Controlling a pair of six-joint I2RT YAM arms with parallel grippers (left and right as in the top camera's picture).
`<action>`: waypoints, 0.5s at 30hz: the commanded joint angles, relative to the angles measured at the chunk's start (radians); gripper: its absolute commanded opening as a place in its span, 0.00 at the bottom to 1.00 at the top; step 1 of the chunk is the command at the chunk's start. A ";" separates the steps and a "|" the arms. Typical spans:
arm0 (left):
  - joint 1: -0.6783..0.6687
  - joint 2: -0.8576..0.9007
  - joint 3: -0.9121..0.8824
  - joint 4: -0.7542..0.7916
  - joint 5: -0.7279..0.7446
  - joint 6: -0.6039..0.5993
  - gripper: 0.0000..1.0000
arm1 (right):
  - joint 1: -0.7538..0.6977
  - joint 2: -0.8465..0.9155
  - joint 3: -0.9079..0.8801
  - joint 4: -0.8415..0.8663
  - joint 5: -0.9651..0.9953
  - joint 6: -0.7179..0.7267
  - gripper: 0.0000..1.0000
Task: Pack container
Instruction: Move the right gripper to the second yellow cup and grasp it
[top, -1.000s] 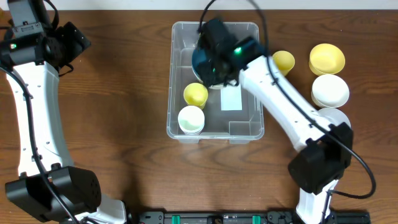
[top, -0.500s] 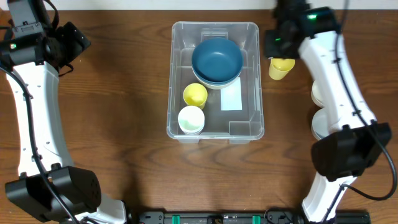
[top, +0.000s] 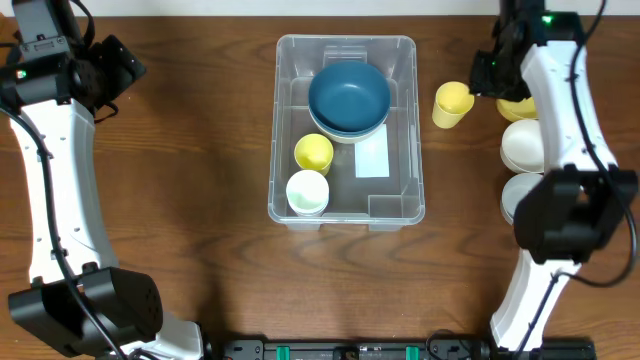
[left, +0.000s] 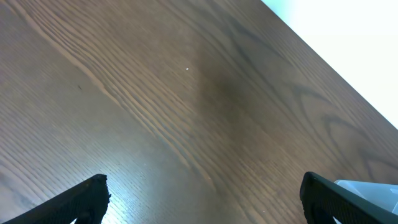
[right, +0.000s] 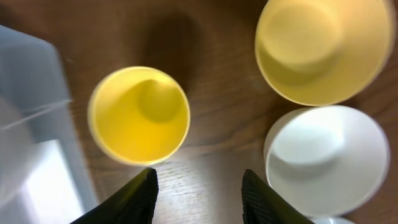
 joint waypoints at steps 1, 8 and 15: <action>0.004 0.002 0.010 -0.004 -0.012 0.010 0.98 | -0.008 0.059 0.006 0.018 0.003 -0.029 0.46; 0.004 0.002 0.010 -0.004 -0.012 0.010 0.98 | -0.008 0.143 0.006 0.055 -0.082 -0.076 0.47; 0.004 0.002 0.010 -0.004 -0.012 0.010 0.98 | -0.003 0.193 0.006 0.058 -0.085 -0.068 0.30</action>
